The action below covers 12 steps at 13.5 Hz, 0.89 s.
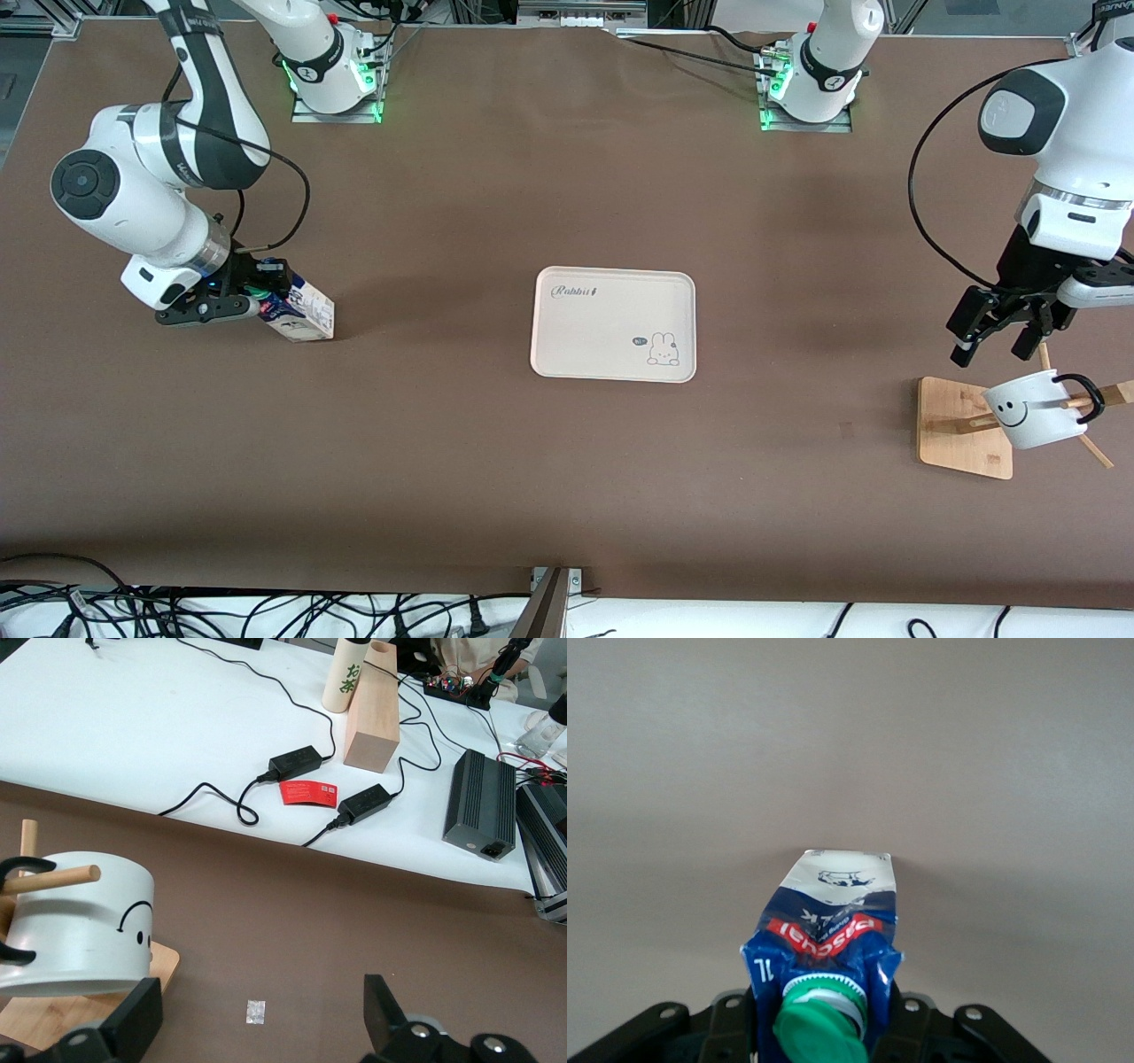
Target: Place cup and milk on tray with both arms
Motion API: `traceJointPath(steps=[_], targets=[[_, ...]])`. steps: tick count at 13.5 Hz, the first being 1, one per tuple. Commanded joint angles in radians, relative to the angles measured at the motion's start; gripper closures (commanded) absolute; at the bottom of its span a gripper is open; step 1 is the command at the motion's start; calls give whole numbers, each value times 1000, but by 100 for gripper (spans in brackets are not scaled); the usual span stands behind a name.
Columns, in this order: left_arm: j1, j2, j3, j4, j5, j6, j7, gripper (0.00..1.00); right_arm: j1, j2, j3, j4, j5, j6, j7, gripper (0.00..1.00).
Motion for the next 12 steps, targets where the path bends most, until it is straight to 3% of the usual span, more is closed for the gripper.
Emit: traceJointPath(steps=[1, 3, 6, 9, 12], targets=[[11, -16, -6, -94, -26, 128, 6, 0, 62, -2, 33, 100, 7, -107, 125, 55], [11, -10, -9, -158, -26, 238, 6, 0, 163, 35, 36, 167, 7, -109, 248, 55], [13, -10, -7, -200, -27, 290, 6, 0, 336, 143, 37, 322, 9, -128, 464, 55], [11, 19, -9, -308, -27, 513, 4, 0, 474, 274, 37, 466, 56, -118, 650, 55], [15, 20, -7, -326, -27, 546, 4, 0, 559, 384, 37, 555, 62, -91, 787, 55]])
